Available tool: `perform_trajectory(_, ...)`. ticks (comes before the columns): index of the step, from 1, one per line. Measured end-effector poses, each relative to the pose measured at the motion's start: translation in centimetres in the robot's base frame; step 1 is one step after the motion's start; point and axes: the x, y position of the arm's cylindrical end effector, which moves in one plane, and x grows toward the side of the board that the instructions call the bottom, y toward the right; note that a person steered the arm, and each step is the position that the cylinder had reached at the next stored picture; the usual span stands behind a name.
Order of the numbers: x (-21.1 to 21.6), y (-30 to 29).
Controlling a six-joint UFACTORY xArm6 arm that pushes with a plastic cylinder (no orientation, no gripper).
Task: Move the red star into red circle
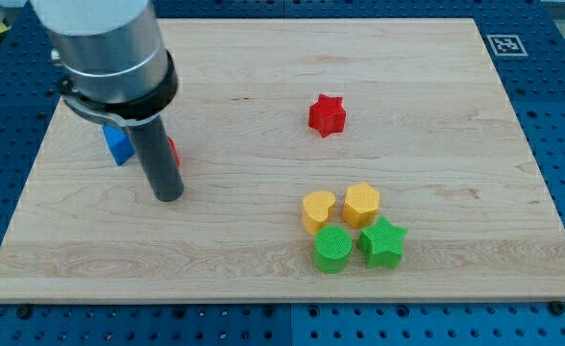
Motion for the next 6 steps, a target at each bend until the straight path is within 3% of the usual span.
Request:
perform_trajectory(5, -3.5, 0.4)
perform_trajectory(6, -4.5, 5.7)
